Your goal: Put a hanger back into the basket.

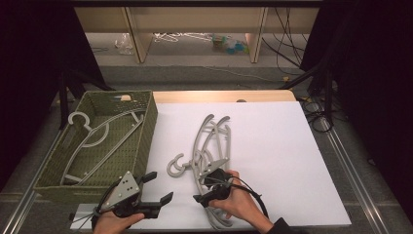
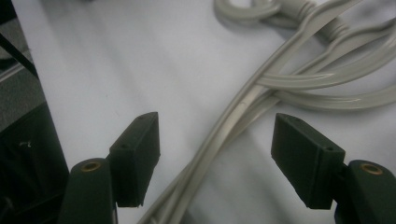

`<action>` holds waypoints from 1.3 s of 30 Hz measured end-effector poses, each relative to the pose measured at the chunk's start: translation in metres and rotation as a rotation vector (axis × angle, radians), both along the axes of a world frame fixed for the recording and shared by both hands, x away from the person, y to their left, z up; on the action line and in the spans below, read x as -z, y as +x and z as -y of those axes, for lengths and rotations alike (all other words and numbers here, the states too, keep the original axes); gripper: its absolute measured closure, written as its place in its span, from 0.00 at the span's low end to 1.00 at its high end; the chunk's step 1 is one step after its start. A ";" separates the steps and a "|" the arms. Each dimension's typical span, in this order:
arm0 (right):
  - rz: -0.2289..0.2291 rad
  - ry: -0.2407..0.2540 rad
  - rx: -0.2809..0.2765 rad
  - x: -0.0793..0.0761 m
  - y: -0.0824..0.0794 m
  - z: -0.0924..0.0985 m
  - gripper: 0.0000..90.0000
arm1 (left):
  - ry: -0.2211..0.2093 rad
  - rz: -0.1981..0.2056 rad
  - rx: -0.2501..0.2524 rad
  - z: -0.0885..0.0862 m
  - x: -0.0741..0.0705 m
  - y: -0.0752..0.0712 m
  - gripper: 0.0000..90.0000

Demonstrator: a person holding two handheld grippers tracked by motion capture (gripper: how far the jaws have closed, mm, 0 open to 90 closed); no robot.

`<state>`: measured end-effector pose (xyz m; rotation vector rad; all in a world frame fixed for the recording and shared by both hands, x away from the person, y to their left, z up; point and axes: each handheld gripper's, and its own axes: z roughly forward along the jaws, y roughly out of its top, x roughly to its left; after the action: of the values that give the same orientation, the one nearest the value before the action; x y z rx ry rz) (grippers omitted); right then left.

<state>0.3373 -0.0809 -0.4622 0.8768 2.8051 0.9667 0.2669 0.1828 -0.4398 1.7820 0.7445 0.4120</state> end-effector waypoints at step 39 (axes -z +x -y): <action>-0.161 0.070 0.011 -0.010 0.009 0.012 0.87 | 0.001 0.034 0.023 -0.005 -0.003 -0.001 0.19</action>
<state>0.3466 -0.0926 -0.4522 1.0216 2.9109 1.0428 0.2659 0.1874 -0.4370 1.7789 0.7002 0.4263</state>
